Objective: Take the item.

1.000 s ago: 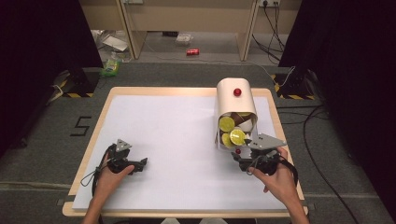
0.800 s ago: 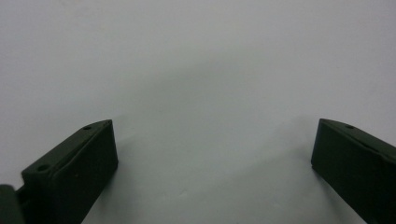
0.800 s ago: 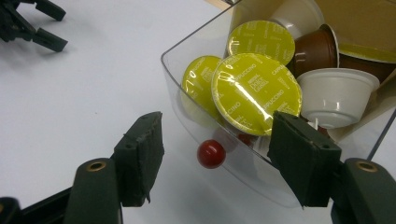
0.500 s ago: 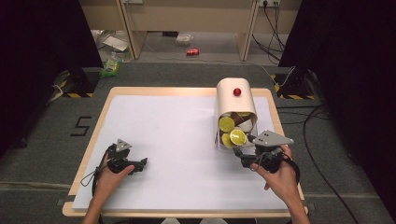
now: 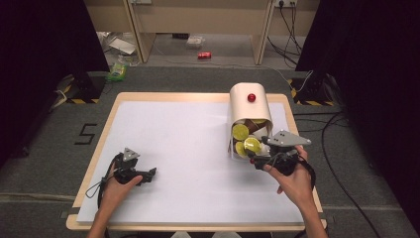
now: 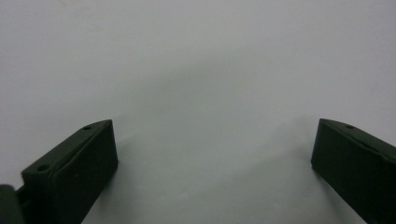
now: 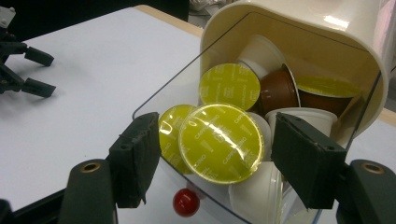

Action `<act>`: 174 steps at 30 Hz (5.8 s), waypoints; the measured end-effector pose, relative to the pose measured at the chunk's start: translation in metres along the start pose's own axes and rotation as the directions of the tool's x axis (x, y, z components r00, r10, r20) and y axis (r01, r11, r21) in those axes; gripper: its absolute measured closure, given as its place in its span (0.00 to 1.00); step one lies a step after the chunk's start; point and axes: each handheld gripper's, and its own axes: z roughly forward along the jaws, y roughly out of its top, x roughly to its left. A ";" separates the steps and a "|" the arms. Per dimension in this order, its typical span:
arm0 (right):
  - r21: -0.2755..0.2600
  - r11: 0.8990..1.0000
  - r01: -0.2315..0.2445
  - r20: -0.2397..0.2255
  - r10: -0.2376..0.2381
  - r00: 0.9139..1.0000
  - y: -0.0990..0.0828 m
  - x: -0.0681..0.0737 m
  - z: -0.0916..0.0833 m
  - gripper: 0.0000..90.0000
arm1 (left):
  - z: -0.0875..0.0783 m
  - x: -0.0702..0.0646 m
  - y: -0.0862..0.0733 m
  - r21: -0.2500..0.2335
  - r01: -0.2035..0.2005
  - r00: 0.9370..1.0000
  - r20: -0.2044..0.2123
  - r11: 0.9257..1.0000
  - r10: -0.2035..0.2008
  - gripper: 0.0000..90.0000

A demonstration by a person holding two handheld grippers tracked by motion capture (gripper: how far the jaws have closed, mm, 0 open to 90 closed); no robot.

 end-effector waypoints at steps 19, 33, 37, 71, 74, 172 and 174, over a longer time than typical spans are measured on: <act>0.028 0.999 -0.045 0.009 0.045 0.999 0.002 -0.005 0.022 0.32 | 0.000 0.000 0.000 0.000 0.000 1.000 0.000 1.000 0.000 0.00; 0.053 0.998 -0.046 0.000 0.046 0.999 -0.003 -0.005 0.033 0.42 | 0.000 0.000 0.000 0.000 0.000 1.000 0.000 1.000 0.000 0.00; 0.052 0.998 -0.043 0.005 0.043 0.999 -0.003 -0.005 0.033 0.42 | 0.000 0.000 0.000 0.000 0.000 1.000 0.000 1.000 0.000 0.00; -0.076 0.993 -0.088 0.055 0.092 0.994 0.003 -0.028 -0.019 0.43 | 0.000 0.000 0.000 0.000 0.000 1.000 0.000 1.000 0.000 0.00; -0.081 0.992 -0.096 0.069 0.102 0.992 0.000 -0.033 -0.024 0.43 | 0.000 0.000 0.000 0.000 0.000 1.000 0.000 1.000 0.000 0.00; 0.129 0.942 -0.309 0.236 0.273 0.933 -0.105 -0.104 0.078 0.42 | 0.000 0.000 0.000 0.000 -0.002 1.000 0.000 1.000 0.002 0.00; 0.121 0.943 -0.310 0.227 0.278 0.933 -0.104 -0.105 0.077 0.37 | 0.000 0.000 0.000 0.000 -0.002 1.000 0.000 1.000 0.002 0.00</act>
